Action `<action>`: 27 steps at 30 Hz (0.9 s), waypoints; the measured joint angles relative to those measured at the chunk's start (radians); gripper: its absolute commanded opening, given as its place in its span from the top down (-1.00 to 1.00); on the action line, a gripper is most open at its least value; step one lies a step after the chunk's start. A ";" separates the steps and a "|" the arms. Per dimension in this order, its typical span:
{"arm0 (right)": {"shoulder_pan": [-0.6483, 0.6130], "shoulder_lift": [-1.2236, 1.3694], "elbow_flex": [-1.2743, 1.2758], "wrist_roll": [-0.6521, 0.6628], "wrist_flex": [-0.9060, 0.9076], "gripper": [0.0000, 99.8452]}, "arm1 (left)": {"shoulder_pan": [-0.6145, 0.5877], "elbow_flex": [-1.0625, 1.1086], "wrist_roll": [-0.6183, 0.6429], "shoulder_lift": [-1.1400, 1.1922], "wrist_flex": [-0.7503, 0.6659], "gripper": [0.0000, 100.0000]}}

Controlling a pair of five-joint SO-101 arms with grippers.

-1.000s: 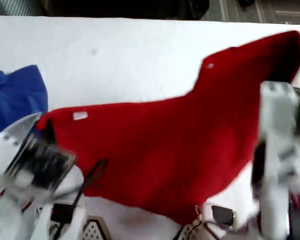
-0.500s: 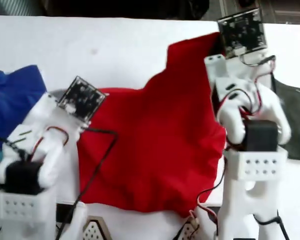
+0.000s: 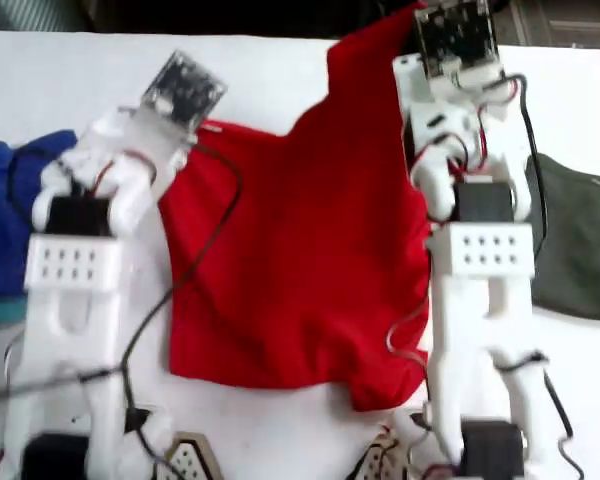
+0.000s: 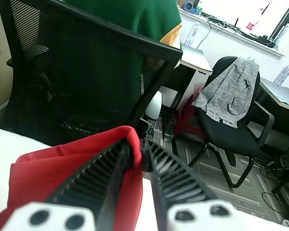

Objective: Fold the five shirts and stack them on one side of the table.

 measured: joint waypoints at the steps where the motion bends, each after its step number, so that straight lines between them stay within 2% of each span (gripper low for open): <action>1: -0.002 0.040 -0.035 -0.014 0.000 0.96 | -0.008 -0.041 0.000 0.048 0.000 0.96; 6: 0.002 0.198 -0.222 -0.049 0.000 0.96 | -0.057 -0.281 0.000 0.256 0.003 0.96; 11: -0.002 0.310 -0.371 -0.049 0.000 0.96 | -0.091 -0.537 -0.002 0.427 0.081 0.96; 16: -0.032 0.379 -0.470 -0.049 0.000 0.96 | -0.097 -0.767 -0.080 0.559 0.170 0.96; 22: -0.046 0.387 -0.565 -0.049 0.008 0.96 | -0.098 -0.953 -0.153 0.614 0.327 0.96; 27: -0.023 0.362 -0.701 -0.049 0.189 0.96 | -0.098 -1.122 -0.157 0.615 0.506 0.96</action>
